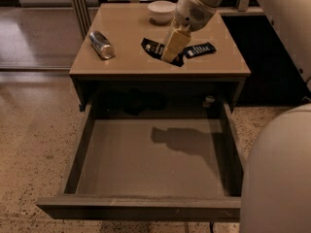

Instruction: Pick rxbar chocolate from top drawer and place on counter

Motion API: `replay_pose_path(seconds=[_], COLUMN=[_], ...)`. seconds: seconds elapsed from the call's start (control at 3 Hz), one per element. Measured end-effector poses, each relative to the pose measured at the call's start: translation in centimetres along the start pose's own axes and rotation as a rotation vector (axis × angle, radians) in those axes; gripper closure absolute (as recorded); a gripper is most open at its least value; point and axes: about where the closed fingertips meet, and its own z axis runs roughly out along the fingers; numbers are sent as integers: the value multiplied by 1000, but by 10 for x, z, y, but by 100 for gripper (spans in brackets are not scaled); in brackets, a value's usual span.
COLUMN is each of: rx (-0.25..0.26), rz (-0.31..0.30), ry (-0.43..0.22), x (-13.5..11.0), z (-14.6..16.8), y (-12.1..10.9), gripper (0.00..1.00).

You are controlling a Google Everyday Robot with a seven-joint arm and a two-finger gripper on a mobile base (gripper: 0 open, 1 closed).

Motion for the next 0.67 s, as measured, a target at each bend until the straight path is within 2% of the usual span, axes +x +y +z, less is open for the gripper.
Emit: replay_pose_path(seconds=[0.67], rx=[-22], rz=[-112], ry=[36], x=[-37], z=[59], y=[-52], gripper=[100])
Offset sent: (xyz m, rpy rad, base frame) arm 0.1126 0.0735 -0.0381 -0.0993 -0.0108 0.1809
